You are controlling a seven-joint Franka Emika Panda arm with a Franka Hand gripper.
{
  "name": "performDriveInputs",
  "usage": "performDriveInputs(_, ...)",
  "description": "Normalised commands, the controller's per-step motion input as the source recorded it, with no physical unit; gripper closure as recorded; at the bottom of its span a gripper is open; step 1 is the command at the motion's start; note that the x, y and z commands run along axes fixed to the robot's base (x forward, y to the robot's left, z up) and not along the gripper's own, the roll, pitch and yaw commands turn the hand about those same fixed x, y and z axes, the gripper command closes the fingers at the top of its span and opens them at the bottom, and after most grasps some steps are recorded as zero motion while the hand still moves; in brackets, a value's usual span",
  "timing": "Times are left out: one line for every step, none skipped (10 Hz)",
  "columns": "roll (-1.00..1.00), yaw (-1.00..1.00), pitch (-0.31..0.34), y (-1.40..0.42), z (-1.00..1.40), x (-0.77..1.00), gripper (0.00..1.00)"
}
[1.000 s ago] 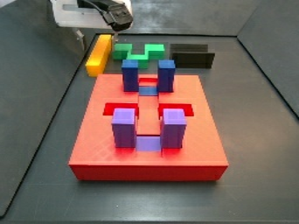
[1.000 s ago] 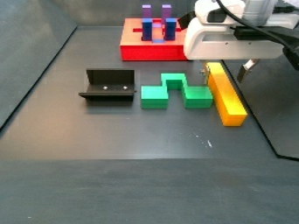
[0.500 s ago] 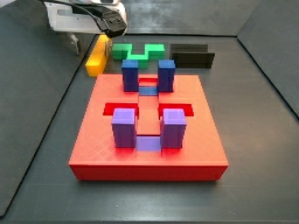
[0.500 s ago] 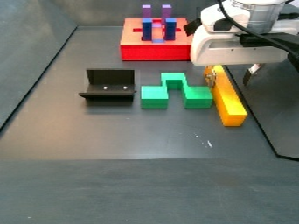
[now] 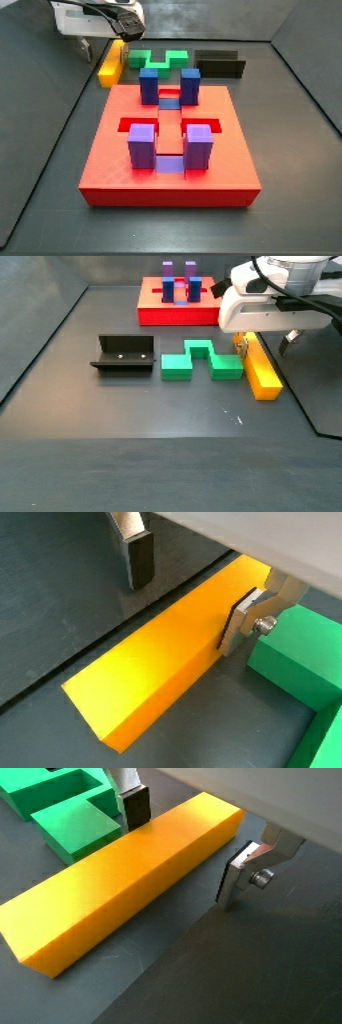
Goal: Pick up the yellow object. Move up. Move to above the board. Insert the yellow object.
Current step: Pick up the yellow object.
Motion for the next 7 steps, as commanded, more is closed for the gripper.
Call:
performDriveInputs(0.13,0.0,0.0,0.13,0.0,0.0,0.0)
performDriveInputs(0.13,0.0,0.0,0.15,0.0,0.0,0.0)
performDriveInputs(0.13,0.0,0.0,0.05,0.0,0.0,0.0)
performDriveInputs(0.1,-0.02,0.0,0.0,0.0,0.0,0.0)
performDriveInputs(0.17,0.0,0.0,0.0,-0.1,0.0,0.0)
performDriveInputs(0.21,0.0,0.0,0.0,-0.21,0.0,0.0)
performDriveInputs(0.21,0.0,0.0,0.0,-0.21,0.0,0.0)
